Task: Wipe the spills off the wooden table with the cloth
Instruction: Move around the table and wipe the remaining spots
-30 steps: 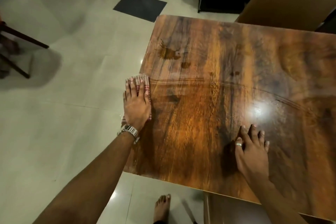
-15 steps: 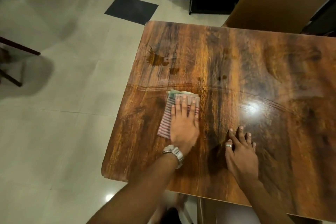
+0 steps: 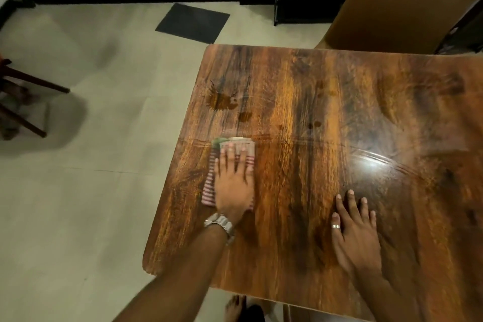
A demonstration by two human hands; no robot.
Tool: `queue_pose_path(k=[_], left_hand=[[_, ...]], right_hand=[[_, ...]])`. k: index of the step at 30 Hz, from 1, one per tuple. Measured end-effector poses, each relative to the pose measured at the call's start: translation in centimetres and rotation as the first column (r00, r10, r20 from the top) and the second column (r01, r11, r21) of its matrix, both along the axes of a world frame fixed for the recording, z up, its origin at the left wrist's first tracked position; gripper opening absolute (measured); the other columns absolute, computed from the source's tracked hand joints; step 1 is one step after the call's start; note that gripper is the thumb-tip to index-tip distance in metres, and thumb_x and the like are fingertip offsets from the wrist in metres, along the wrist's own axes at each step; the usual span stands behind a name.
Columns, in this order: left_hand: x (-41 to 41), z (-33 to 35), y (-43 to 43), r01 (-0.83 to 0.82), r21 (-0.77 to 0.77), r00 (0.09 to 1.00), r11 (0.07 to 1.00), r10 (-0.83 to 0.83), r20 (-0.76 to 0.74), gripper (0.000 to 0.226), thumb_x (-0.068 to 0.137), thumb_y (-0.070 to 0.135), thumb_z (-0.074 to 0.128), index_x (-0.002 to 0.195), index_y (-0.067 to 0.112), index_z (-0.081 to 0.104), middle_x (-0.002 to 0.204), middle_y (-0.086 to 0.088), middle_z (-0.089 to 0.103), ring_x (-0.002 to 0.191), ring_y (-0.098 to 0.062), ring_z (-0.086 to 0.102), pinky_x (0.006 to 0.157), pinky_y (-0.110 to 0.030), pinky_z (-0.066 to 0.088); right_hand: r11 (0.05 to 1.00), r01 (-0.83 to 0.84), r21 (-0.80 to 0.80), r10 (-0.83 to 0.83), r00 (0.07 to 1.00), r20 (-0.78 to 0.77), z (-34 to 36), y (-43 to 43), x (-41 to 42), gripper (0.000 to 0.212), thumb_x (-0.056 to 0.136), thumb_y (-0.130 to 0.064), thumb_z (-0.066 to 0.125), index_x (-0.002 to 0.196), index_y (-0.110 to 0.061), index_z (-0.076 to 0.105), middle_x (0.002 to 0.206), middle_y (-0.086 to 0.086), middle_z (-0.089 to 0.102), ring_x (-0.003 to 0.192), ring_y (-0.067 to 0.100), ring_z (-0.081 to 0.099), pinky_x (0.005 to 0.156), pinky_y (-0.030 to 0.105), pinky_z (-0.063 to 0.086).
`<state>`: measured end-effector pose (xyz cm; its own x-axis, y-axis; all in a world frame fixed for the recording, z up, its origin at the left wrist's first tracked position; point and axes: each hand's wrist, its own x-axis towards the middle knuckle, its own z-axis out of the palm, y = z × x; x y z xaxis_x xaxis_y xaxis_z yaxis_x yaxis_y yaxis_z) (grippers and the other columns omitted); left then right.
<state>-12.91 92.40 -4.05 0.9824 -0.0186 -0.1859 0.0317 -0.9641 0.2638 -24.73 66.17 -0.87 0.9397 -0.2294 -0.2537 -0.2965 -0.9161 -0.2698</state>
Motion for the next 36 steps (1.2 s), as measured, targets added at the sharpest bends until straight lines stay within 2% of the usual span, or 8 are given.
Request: queue_pose_path(k=[3,7,10,14,20,24,32,36], left_hand=[[3.4,0.4,5.8,-0.151,0.018,0.989,0.988,0.151,-0.006,0.062,0.107,0.048,0.01,0.165,0.027,0.0,0.172,-0.006,-0.008,0.16,-0.029,-0.006,0.13,-0.051,0.001],[8.5,-0.3,7.3,-0.267,0.055,0.964,0.962,0.266,0.025,0.062,0.108,0.044,0.019,0.165,0.023,0.008,0.173,-0.012,0.002,0.159,-0.034,0.001,0.129,-0.051,0.001],[12.7,-0.4,7.7,-0.282,0.074,0.959,0.956,0.279,0.048,0.06,0.109,0.038,0.028,0.165,0.021,0.013,0.172,-0.017,0.005,0.158,-0.039,0.004,0.129,-0.054,0.006],[15.0,-0.8,6.5,-0.306,0.103,0.951,0.946,0.3,0.076,0.059,0.11,0.04,0.023,0.165,0.022,0.012,0.172,-0.016,0.007,0.159,-0.037,0.004,0.129,-0.053,0.004],[13.8,-0.7,-2.6,-0.108,0.099,0.987,0.989,0.095,0.128,0.064,0.104,0.04,0.016,0.164,0.018,0.02,0.17,-0.018,0.015,0.158,-0.039,0.011,0.129,-0.053,0.007],[11.8,-0.3,-12.7,0.066,0.078,0.988,0.995,-0.076,0.132,0.061,0.108,0.037,0.025,0.165,0.019,0.013,0.171,-0.017,0.009,0.158,-0.038,0.007,0.128,-0.053,0.007],[6.3,0.1,-33.1,0.286,-0.035,0.954,0.958,-0.281,0.101,0.068,0.104,0.039,0.028,0.165,0.019,0.007,0.172,-0.017,0.006,0.158,-0.04,0.003,0.127,-0.056,0.004],[3.9,0.5,-41.2,0.398,-0.079,0.917,0.914,-0.394,0.061,0.068,0.104,0.04,0.028,0.165,0.02,0.006,0.172,-0.016,0.001,0.159,-0.038,0.0,0.128,-0.057,-0.002]], right_hand=[[1.0,-0.003,-0.009,0.003,1.0,-0.012,-0.4,1.3,1.4,0.06,0.1,-0.046,0.01,0.153,-0.023,0.025,0.163,0.002,0.003,0.151,0.027,-0.005,0.122,0.048,0.004],[0.999,-0.041,0.014,0.041,0.999,-0.001,-0.9,2.1,3.9,0.059,0.099,-0.048,0.009,0.153,-0.028,0.02,0.163,0.0,0.0,0.15,0.023,-0.01,0.122,0.05,0.0],[0.998,-0.056,0.038,0.054,0.998,0.031,-1.2,1.6,4.6,0.056,0.1,-0.047,0.013,0.152,-0.029,0.022,0.163,-0.002,0.005,0.151,0.021,-0.008,0.122,0.049,0.001],[0.996,-0.068,0.056,0.065,0.996,0.067,-1.7,1.0,4.4,0.053,0.101,-0.044,0.018,0.151,-0.028,0.027,0.163,-0.004,0.009,0.151,0.018,-0.007,0.122,0.049,0.003],[0.994,-0.045,0.101,0.035,0.995,0.098,-1.6,-0.8,4.0,0.051,0.103,-0.044,0.021,0.152,-0.032,0.024,0.163,-0.007,0.008,0.151,0.012,-0.005,0.123,0.043,0.007],[0.988,0.108,0.111,-0.118,0.99,0.082,-1.1,-5.3,3.5,0.051,0.103,-0.045,0.022,0.152,-0.035,0.023,0.163,-0.008,0.008,0.151,0.014,-0.004,0.123,0.042,0.005],[0.928,0.37,0.035,-0.371,0.928,0.039,-0.2,-15.3,0.5,0.052,0.102,-0.041,0.023,0.152,-0.03,0.029,0.162,-0.006,0.013,0.151,0.017,0.005,0.123,0.042,0.008],[0.91,0.414,0.035,-0.415,0.908,0.056,-0.5,-17.2,-1.5,0.05,0.102,-0.035,0.028,0.151,-0.026,0.03,0.163,-0.004,0.011,0.151,0.018,0.002,0.123,0.04,0.006]])
